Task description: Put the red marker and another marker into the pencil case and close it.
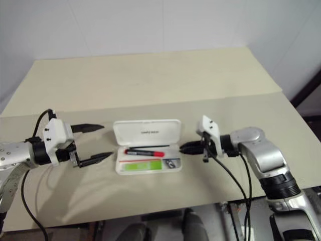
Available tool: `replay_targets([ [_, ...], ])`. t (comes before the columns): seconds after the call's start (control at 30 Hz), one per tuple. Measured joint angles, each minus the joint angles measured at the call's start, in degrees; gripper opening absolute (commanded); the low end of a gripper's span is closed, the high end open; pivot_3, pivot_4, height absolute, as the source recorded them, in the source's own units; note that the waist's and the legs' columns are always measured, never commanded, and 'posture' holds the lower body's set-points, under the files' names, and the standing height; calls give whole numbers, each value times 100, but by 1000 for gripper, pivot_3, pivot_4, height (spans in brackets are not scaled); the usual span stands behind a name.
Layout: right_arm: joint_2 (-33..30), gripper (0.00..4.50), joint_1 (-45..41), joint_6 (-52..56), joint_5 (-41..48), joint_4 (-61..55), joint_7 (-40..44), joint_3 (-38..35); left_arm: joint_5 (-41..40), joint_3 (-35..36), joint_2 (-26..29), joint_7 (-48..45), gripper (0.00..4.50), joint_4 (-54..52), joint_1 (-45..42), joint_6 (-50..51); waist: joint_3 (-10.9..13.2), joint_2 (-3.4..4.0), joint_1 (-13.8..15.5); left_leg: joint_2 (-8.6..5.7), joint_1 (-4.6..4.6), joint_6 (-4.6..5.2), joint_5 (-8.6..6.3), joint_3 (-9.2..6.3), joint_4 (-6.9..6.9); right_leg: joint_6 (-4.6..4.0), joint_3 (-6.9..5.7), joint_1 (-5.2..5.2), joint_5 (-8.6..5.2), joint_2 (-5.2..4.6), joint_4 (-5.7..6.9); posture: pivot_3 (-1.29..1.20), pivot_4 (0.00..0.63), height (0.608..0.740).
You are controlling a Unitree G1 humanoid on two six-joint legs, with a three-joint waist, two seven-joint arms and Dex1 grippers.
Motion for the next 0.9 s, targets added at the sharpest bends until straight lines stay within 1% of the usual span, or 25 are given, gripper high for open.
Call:
replay_targets([
  [0.17, 144, 457, -24, -58, -78, 102, -12, 53, 130, 59, -25, 125, 4500, 205, -174, -128, 0, 0, 7, -1, -2, 1, -1, -1, 0, 0, -5, -1, 0, -2, -1, 0, 150, 740],
  [0.27, 209, 409, -23, -59, -101, 100, -15, 72, 148, 58, -110, 285, 3884, 358, -473, -175, 0, 0, 11, -1, -1, 0, -1, -1, 0, 0, -6, -1, 0, -3, -1, 0, 150, 740],
  [0.43, 217, 409, -22, -100, -123, 98, -9, 72, 191, 57, -248, 549, 2214, 966, -1009, -188, 0, 0, 1, 0, 0, -2, 0, -1, 0, 0, -9, -1, 0, -1, 2, 0, 150, 740],
  [0.57, 212, 409, -23, -180, -119, 104, 24, 68, 375, -75, -281, 646, 752, 1367, -1371, -282, 0, 0, 0, -1, -1, -2, 0, 0, 0, 0, -11, -1, 0, -2, 1, 0, 150, 740],
  [0.63, 197, 842, -25, -217, -89, 106, 91, 46, 449, -180, -316, 664, 17, 1517, -1472, -356, 0, 0, 0, -1, -1, -1, 0, 1, -1, 0, -11, -2, 0, -3, 1, 0, 150, 740],
  [0.67, 178, 1084, -25, -238, -62, 106, 128, 32, 476, -204, -334, 671, 0, 1555, -1499, -362, 0, 0, 0, -1, -2, -2, 0, 0, 0, 0, -14, -2, 0, -2, 1, 0, 150, 740],
  [0.77, 83, 2109, -28, -264, -11, 99, 144, -125, 573, -319, -433, 697, 0, 1743, -1668, -427, 0, 0, 15, -2, -2, -2, -1, -1, 0, 0, -18, -1, 0, -4, 1, 0, 150, 740],
  [0.83, -6, 2877, -23, -313, 31, 92, 144, -259, 659, -398, -487, 738, 0, 1879, -1763, -480, 0, 0, 14, -2, -2, -2, -1, 0, 1, 0, -20, -1, 0, -5, 1, 0, 150, 740],
  [0.87, -9, 3189, -18, -362, 63, 87, 133, -380, 718, -441, -530, 758, 0, 1999, -1841, -524, 0, 0, 11, -2, -2, -2, 0, 1, 1, 0, -20, -1, 0, -5, 1, 0, 150, 740],
  [0.9, -8, 3626, -18, -406, 110, 74, 112, -496, 756, -494, -567, 772, 0, 2084, -1884, -569, 0, 0, 7, -1, -1, -2, 0, 2, 1, 1, -20, -1, 0, -5, 1, 0, 150, 740],
])
